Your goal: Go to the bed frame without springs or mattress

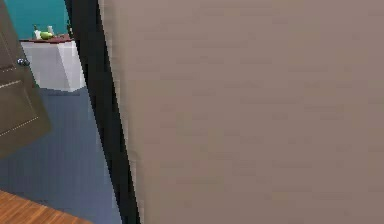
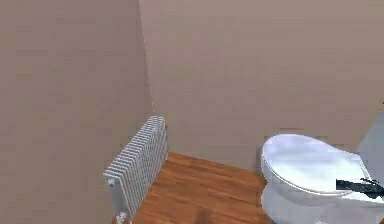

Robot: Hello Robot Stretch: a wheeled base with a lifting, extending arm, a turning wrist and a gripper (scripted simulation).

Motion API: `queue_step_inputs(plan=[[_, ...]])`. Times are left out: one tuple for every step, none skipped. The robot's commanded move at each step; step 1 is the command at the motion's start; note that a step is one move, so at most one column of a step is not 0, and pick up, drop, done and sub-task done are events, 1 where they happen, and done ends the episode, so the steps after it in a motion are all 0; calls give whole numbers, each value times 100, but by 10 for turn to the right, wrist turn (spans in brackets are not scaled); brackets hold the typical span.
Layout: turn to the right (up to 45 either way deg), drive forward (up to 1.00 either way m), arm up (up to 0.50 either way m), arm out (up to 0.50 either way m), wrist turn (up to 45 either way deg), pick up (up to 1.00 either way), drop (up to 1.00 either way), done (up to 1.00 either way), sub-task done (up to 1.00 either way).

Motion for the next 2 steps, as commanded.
queue_step_inputs(plan=[[150, 0, 0, 0, 0, 0, 0, 0, 0], [0, 15, 0, 0, 0, 0, 0, 0, 0]])
